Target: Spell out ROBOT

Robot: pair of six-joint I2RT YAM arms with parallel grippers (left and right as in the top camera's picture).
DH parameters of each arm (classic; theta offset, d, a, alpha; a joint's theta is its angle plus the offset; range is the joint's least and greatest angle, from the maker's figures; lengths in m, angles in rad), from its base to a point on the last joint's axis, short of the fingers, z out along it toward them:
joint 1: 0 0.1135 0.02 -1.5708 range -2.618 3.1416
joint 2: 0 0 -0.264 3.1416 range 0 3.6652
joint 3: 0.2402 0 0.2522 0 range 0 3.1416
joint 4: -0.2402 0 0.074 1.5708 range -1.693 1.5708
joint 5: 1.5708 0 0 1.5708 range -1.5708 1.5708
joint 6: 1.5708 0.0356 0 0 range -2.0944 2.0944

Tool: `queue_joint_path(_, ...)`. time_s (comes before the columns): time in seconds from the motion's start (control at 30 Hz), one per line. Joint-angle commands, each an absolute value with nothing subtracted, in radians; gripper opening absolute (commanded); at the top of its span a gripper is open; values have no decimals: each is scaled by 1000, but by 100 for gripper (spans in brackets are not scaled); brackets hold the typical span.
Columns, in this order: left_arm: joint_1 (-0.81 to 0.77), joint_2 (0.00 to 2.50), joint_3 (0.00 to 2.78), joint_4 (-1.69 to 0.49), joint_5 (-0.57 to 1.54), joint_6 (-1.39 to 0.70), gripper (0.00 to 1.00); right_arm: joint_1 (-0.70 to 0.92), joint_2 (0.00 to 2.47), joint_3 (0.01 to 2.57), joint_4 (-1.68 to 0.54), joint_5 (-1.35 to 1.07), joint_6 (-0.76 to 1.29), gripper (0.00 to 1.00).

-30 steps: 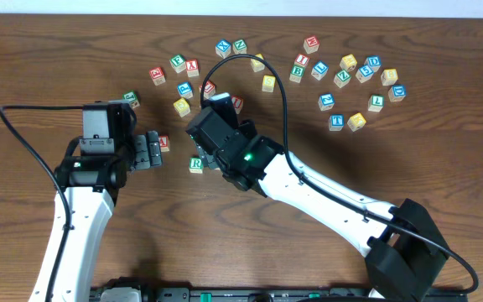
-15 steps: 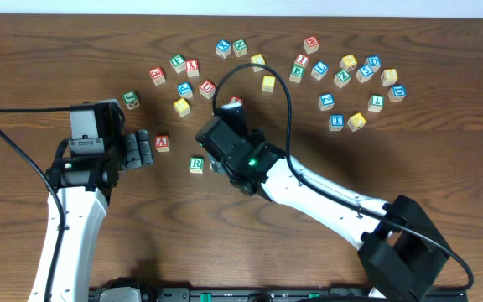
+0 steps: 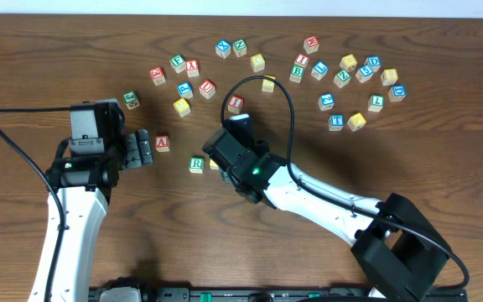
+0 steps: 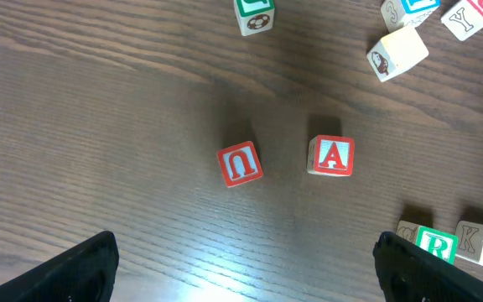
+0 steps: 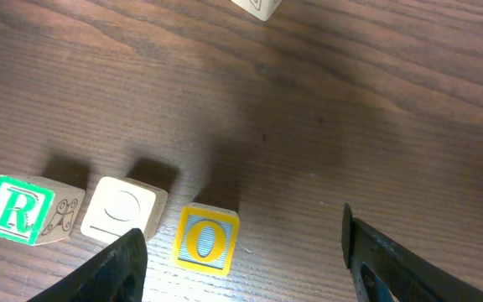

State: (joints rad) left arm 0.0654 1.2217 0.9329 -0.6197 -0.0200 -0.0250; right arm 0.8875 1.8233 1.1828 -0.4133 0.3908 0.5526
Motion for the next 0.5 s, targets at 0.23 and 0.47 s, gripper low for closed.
queue_joint_path(0.23,70,1212,962,-615,-7,-12,96,885,1819,1102,-349,408,591,71)
queue_joint_path(0.47,70,1212,962,-612,-7,-12,96,885,1819,1100,-339,393,591,70)
